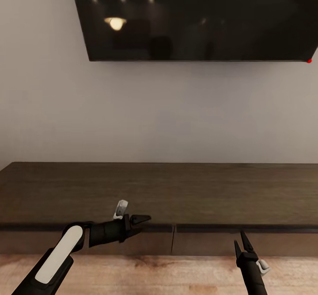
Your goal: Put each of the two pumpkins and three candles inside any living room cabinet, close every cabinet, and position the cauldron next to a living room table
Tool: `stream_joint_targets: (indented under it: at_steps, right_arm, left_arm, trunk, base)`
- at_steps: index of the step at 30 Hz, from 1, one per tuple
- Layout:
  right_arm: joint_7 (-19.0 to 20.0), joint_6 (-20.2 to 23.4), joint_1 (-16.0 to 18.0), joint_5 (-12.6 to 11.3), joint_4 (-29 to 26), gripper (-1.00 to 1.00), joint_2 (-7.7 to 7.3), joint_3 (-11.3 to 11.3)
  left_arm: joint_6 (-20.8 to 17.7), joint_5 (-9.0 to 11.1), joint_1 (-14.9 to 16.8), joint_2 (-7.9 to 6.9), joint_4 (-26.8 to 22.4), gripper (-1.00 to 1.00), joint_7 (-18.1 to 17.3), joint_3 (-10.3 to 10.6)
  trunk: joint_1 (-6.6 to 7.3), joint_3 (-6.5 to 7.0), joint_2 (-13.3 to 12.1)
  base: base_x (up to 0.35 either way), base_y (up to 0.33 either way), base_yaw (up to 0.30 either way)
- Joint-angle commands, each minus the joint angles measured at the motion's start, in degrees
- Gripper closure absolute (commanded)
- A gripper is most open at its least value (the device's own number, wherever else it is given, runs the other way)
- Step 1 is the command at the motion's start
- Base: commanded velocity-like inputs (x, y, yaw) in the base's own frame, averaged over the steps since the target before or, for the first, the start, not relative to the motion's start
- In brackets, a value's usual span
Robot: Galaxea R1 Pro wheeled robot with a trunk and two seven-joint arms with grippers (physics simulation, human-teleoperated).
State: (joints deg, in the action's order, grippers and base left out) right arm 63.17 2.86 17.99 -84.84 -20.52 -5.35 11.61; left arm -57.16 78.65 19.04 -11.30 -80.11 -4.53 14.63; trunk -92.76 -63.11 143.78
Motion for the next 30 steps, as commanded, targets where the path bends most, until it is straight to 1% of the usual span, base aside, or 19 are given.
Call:
stream_joint_targets:
  at_steps: [1,21,30]
  right_arm:
    - [0.20,0.30,0.03,-0.41,0.04,-1.00,-0.01,-0.09]
    - [-0.66,0.30,0.03,-0.41,0.01,-1.00,0.05,-0.09]
    - [-0.76,0.30,0.03,-0.37,-0.02,-1.00,0.06,-0.09]
  left_arm:
    - [-0.06,-0.43,0.04,-0.04,0.02,-1.00,-0.48,0.05]
    - [-0.06,-0.43,0.04,-0.12,0.03,-1.00,-0.49,0.05]
    - [-0.06,-0.43,0.04,-0.12,0.04,-1.00,-0.48,0.05]
  trunk:
    - [0.01,-0.05,0.02]
    - [0.01,-0.05,0.02]
    - [0.01,-0.05,0.02]
  base:
    - [0.052,0.008,0.000]
    - [0.068,0.001,0.000]
    - [0.029,0.000,0.000]
